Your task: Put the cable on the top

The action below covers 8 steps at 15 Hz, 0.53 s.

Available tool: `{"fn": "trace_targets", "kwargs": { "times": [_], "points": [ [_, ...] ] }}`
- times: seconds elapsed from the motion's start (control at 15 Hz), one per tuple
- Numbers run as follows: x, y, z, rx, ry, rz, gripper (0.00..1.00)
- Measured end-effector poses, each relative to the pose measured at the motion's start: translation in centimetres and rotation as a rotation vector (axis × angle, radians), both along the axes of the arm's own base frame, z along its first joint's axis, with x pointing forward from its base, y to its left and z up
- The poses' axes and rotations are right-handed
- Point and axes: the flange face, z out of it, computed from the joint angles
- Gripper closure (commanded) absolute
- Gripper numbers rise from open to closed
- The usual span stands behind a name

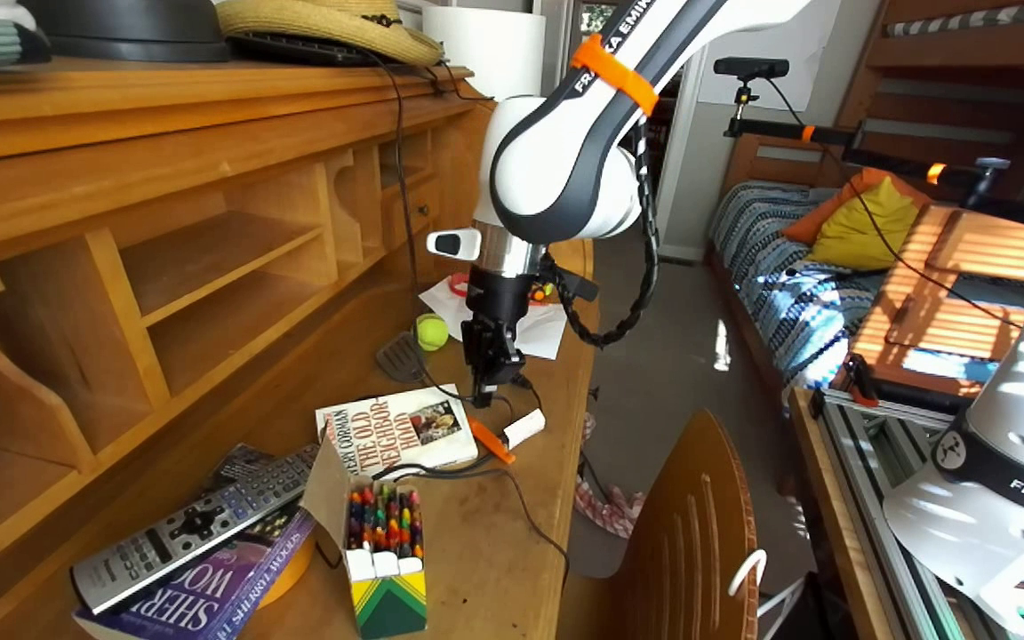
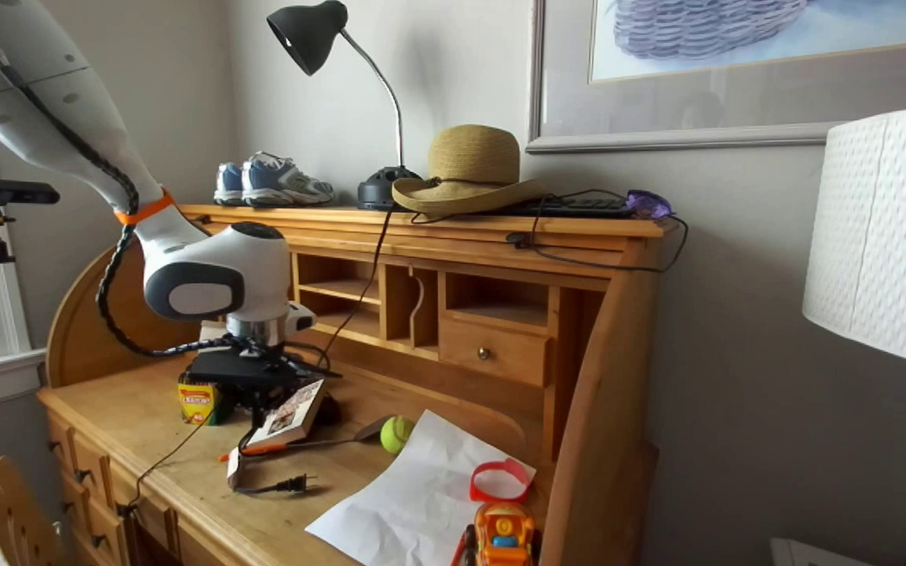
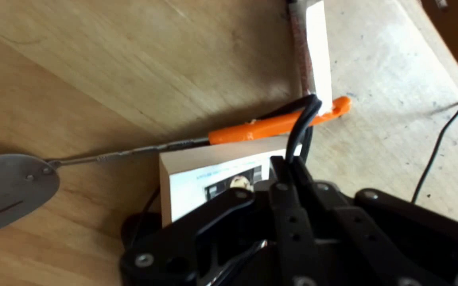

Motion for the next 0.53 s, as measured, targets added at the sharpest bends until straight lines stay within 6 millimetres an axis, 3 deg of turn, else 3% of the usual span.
{"fn": "trace_targets", "kwargs": {
  "times": [0.53],
  "points": [
    [-1.3, -2.8, 3.3, 0.167, -0.241, -0.229, 0.99]
  ]
}}
